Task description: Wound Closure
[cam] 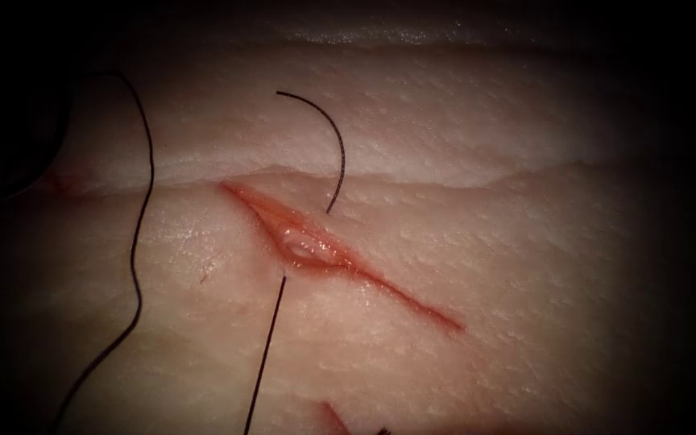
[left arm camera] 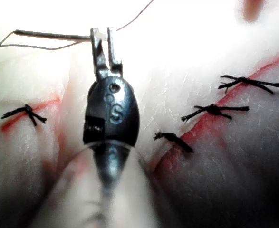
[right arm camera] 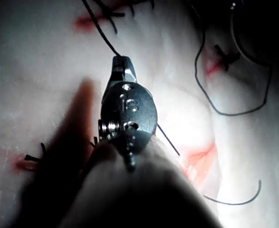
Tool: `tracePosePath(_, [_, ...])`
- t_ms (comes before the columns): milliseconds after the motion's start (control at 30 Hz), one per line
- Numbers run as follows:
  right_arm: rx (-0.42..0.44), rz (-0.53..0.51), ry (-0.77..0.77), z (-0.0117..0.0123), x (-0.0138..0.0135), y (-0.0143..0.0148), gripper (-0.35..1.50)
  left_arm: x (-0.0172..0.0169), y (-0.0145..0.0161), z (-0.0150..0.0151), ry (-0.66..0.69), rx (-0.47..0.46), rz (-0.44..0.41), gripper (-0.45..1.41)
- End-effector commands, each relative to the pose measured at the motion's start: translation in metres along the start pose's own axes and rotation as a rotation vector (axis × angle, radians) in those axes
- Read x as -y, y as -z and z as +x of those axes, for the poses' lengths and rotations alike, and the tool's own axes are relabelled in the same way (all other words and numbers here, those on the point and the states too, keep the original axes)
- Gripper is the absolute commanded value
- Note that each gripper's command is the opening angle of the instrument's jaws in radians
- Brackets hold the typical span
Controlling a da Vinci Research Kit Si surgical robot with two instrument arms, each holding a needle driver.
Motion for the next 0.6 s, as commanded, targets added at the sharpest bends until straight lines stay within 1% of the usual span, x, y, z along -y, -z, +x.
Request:
tracePosePath(33, [-0.001, 0.008, 0.007, 0.0002, 0.0, -0.0011, -0.35, -0.0002, -0.0006, -0.0006, 0.0, -0.002, -0.002, -0.45])
tracePosePath(100, [-0.004, 0.029, 0.017, 0.0007, 0.0007, -0.0013, -0.35, -0.0002, -0.0006, -0.0006, 0.0, -0.002, -0.002, -0.45])
tracePosePath(133, [-0.005, 0.033, -0.017, 0.0006, 0.0004, -0.0011, 0.12, -0.0002, -0.0005, -0.0006, 0.0, -0.002, -0.002, -0.45])
tracePosePath(167, [-0.005, 0.033, -0.017, 0.0006, 0.0004, -0.0011, 0.12, -0.0002, -0.0005, -0.0006, 0.0, -0.002, -0.002, -0.45])
tracePosePath(200, [0.009, 0.024, -0.03, 0.0006, 0.0002, -0.0009, 0.59, -0.0002, -0.0005, -0.0006, 0.0, -0.002, -0.002, -0.45])
tracePosePath(233, [0.093, -0.036, -0.051, 0.0001, -0.0005, 0.0003, 1.18, -0.0001, -0.0005, -0.0006, 0.0, -0.002, -0.002, -0.45])
tracePosePath(267, [0.093, -0.036, -0.051, 0.0001, -0.0005, 0.0003, 1.18, -0.0001, -0.0005, -0.0006, 0.0, -0.002, -0.002, -0.45])
tracePosePath(300, [0.205, -0.107, -0.085, -0.0007, -0.0018, 0.0025, 1.38, -0.0001, -0.0005, -0.0006, 0.0, -0.002, -0.002, -0.45])
tracePosePath(367, [0.376, -0.186, -0.079, -0.0015, -0.0033, 0.0045, 1.45, -0.0001, -0.0005, -0.0006, 0.0, -0.002, -0.002, -0.45])
tracePosePath(400, [0.506, -0.221, -0.05, -0.0022, -0.0049, 0.0065, 1.46, -0.0002, -0.0006, -0.0006, 0.0, -0.002, -0.002, -0.45])
tracePosePath(433, [0.506, -0.221, -0.05, -0.0022, -0.0049, 0.0065, 1.46, -0.0002, -0.0006, -0.0006, 0.0, -0.002, -0.002, -0.45])
tracePosePath(467, [0.545, -0.23, -0.045, -0.0025, -0.0057, 0.0075, 1.45, -0.0002, -0.0006, -0.0006, 0.0, -0.002, -0.002, -0.45])
tracePosePath(533, [0.574, -0.242, -0.052, -0.0029, -0.0069, 0.0085, 1.43, -0.0002, -0.0006, -0.0006, 0.0, -0.002, -0.002, -0.45])
tracePosePath(567, [0.607, -0.268, -0.08, -0.0033, -0.0087, 0.0093, 1.41, -0.0002, -0.0006, -0.0006, 0.0, -0.002, -0.002, -0.45])
tracePosePath(600, [0.607, -0.268, -0.08, -0.0033, -0.0087, 0.0093, 1.41, -0.0002, -0.0006, -0.0006, 0.0, -0.002, -0.002, -0.45])
